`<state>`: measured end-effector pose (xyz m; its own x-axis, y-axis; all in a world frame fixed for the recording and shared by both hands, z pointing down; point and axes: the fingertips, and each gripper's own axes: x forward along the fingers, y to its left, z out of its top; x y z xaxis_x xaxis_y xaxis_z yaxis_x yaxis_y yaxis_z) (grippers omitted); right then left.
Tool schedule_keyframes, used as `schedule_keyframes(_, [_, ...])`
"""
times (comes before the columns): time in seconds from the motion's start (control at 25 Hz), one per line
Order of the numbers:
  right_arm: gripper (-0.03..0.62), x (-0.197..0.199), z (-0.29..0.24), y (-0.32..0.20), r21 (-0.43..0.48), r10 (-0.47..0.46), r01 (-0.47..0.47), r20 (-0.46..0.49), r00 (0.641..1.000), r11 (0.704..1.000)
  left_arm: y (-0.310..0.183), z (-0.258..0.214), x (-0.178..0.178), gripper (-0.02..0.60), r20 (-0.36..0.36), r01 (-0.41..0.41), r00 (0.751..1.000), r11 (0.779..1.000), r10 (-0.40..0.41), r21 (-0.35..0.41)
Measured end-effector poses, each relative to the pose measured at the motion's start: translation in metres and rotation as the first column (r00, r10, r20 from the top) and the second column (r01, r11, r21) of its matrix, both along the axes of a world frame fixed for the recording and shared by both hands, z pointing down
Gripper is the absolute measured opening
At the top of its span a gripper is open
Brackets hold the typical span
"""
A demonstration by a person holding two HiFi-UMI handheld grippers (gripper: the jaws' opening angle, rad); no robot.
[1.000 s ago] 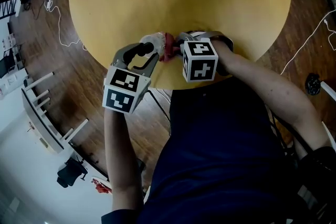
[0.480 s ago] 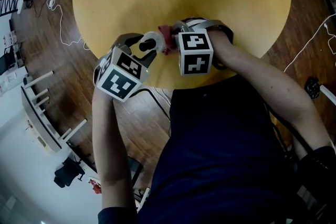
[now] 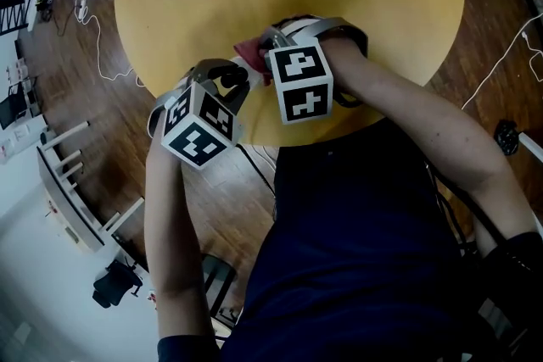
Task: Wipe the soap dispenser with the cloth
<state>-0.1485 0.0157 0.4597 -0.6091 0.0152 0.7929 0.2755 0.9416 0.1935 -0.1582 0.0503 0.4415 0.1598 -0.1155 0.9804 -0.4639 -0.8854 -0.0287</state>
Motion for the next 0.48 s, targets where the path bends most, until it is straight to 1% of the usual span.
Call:
schedule_keyframes(0.04, [0.066, 0.0, -0.001, 0.004, 0.008, -0.019, 0.019, -0.001, 1.0, 1.0, 0.002, 0.0, 0.0, 0.138, 0.017, -0.062, 0.998, 0.998, 0.063, -0.021])
schedule_keyframes(0.08, [0.066, 0.002, -0.001, 0.01, -0.005, -0.026, 0.026, 0.003, 1.0, 1.0, 0.003, 0.0, -0.002, 0.14, 0.036, -0.092, 0.995, 0.995, 0.093, -0.043])
schedule_keyframes(0.12, [0.066, 0.004, -0.001, 0.019, -0.04, -0.024, 0.025, 0.01, 1.0, 0.999, 0.003, 0.0, -0.005, 0.145, 0.054, -0.076, 0.995, 0.995, 0.079, -0.062])
schedule_keyframes(0.16, [0.066, 0.006, 0.0, 0.03, -0.09, -0.02, 0.022, 0.019, 1.0, 0.996, 0.001, 0.0, -0.01, 0.17, 0.067, -0.014, 0.998, 0.997, 0.02, -0.075])
schedule_keyframes(0.2, [0.066, 0.008, 0.001, 0.043, -0.146, -0.017, 0.022, 0.031, 0.999, 0.989, -0.001, 0.001, -0.014, 0.204, 0.07, 0.078, 0.995, 0.994, -0.072, -0.081])
schedule_keyframes(0.24, [0.066, 0.009, 0.002, 0.054, -0.195, -0.013, 0.021, 0.043, 0.999, 0.981, -0.002, 0.002, -0.018, 0.213, 0.06, 0.178, 0.983, 0.981, -0.173, -0.08])
schedule_keyframes(0.28, [0.066, 0.008, 0.002, 0.061, -0.229, -0.006, 0.018, 0.053, 0.999, 0.973, -0.003, 0.004, -0.021, 0.205, 0.04, 0.263, 0.965, 0.962, -0.261, -0.074])
schedule_keyframes(0.32, [0.066, 0.006, 0.003, 0.063, -0.243, 0.004, 0.01, 0.059, 0.998, 0.97, -0.002, 0.006, -0.022, 0.182, 0.016, 0.326, 0.945, 0.943, -0.325, -0.064])
schedule_keyframes(0.36, [0.066, 0.005, 0.005, 0.062, -0.242, 0.01, 0.004, 0.058, 0.998, 0.97, -0.001, 0.005, -0.02, 0.148, -0.001, 0.372, 0.928, 0.927, -0.372, -0.059])
schedule_keyframes(0.4, [0.066, 0.005, 0.007, 0.058, -0.228, 0.008, 0.003, 0.05, 0.999, 0.974, 0.001, 0.001, -0.015, 0.144, -0.006, 0.403, 0.915, 0.913, -0.404, -0.058])
schedule_keyframes(0.44, [0.066, 0.006, 0.009, 0.054, -0.205, -0.002, 0.009, 0.036, 0.999, 0.979, 0.002, -0.002, -0.011, 0.143, -0.005, 0.414, 0.91, 0.908, -0.415, -0.057])
schedule_keyframes(0.48, [0.066, 0.007, 0.013, 0.049, -0.173, -0.017, 0.02, 0.018, 1.0, 0.985, 0.003, -0.003, -0.008, 0.143, -0.004, 0.405, 0.914, 0.913, -0.406, -0.054])
